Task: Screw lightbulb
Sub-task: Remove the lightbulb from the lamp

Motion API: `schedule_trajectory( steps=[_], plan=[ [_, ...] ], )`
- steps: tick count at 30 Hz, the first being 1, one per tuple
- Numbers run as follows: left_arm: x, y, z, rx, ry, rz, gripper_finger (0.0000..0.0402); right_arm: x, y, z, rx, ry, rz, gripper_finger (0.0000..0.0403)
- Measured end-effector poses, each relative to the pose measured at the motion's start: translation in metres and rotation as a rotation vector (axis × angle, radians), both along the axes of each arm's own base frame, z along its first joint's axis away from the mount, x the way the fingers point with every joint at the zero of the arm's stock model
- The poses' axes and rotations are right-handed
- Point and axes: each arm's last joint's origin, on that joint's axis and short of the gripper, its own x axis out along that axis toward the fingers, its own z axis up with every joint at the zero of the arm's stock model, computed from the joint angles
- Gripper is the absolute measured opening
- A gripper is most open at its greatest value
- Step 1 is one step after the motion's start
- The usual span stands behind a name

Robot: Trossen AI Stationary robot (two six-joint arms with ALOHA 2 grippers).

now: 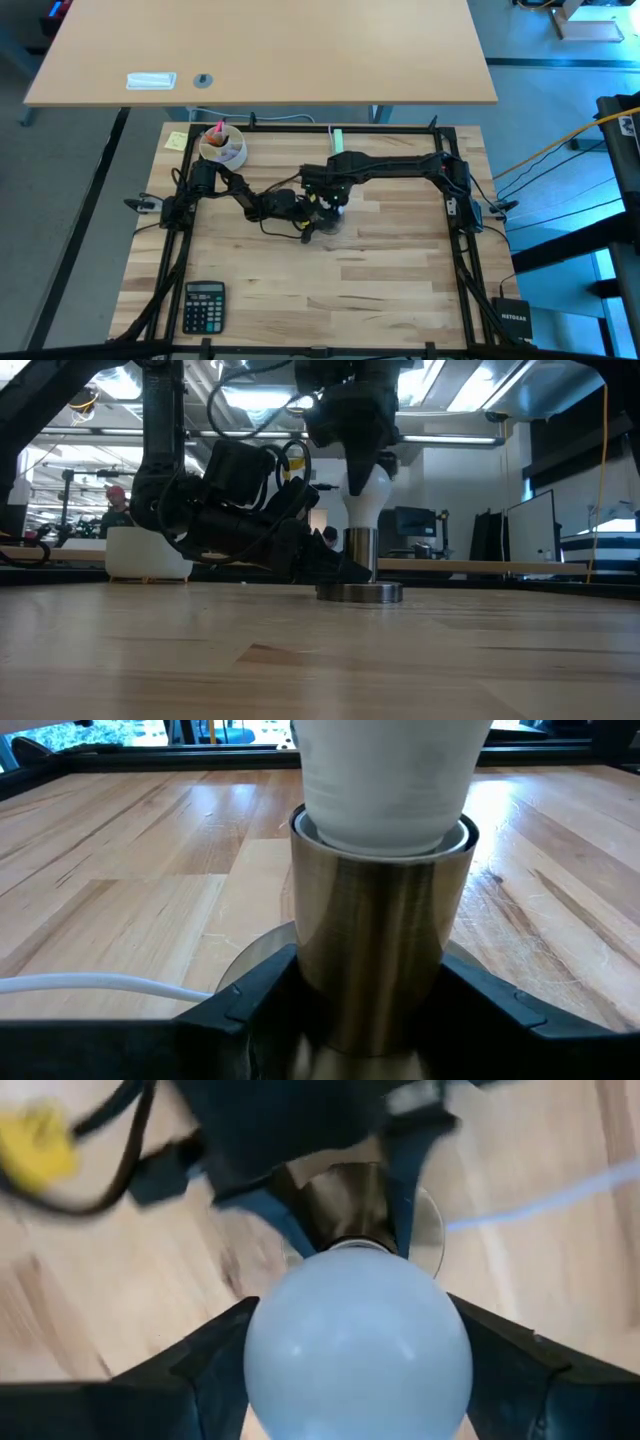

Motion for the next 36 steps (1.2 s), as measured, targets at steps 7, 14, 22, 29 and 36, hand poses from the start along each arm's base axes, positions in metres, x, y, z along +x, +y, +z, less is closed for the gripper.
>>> schedule_trajectory(
  steps=[7,14,22,29,36],
  plan=[
    [0.000,0.000,0.000,0.005,0.000,-0.002,0.0192,0.001,0.015,0.000,-0.166,-0.044,0.524,0.0309],
    [0.000,0.000,0.000,0.002,0.000,-0.005,0.0192,0.001,0.034,0.000,-0.424,0.007,0.863,0.0339],
    [0.000,0.000,0.000,-0.005,0.000,-0.004,0.0192,-0.008,0.035,0.019,-0.282,0.063,0.609,0.0337],
    [0.000,0.000,0.000,-0.012,0.000,-0.003,0.0192,-0.011,0.036,0.055,-0.137,0.024,0.177,0.0339],
    [0.000,0.000,0.000,-0.017,0.000,-0.002,0.0192,-0.011,0.016,0.048,0.098,0.137,-0.538,0.0339]
  ],
)
